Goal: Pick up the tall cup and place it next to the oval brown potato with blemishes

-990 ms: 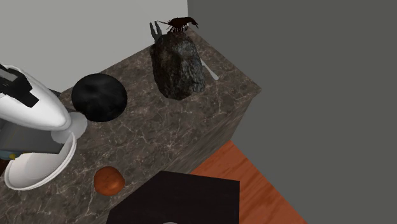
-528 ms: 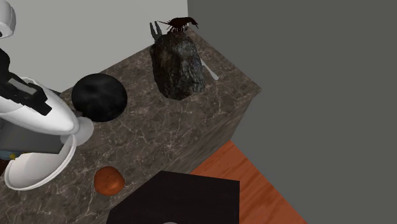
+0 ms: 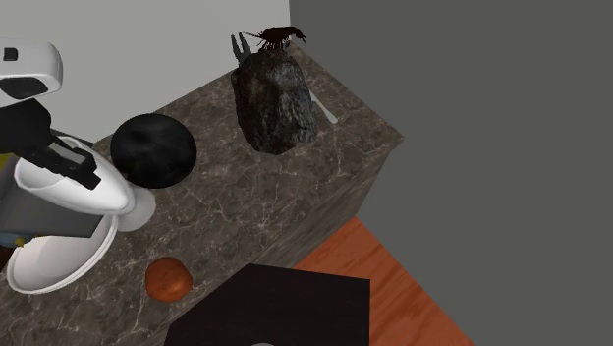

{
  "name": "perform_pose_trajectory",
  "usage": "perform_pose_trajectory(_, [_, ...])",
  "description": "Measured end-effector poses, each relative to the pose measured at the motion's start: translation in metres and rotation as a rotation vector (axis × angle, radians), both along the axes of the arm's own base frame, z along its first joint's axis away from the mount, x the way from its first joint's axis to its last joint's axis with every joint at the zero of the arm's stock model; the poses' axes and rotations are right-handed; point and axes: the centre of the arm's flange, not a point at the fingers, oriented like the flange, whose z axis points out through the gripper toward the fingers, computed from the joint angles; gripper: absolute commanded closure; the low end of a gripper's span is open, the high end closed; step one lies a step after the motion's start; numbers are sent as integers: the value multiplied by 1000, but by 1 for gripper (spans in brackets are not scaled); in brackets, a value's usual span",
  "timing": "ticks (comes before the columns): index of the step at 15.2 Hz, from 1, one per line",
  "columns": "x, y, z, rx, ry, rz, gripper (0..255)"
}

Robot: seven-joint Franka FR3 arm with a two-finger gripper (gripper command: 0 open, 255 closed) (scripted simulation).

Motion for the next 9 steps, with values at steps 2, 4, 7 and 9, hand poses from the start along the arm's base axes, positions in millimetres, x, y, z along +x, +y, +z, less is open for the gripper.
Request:
perform_pose_trajectory(2, [0, -1, -10, 0, 0, 0, 255])
perform_pose_trajectory(4, [0, -1, -20, 0, 0, 0, 255])
perform_pose_trajectory(7, [0, -1, -37, 0, 0, 0, 255])
perform_pose_trajectory(9, [0, -1, -47, 0, 0, 0, 255])
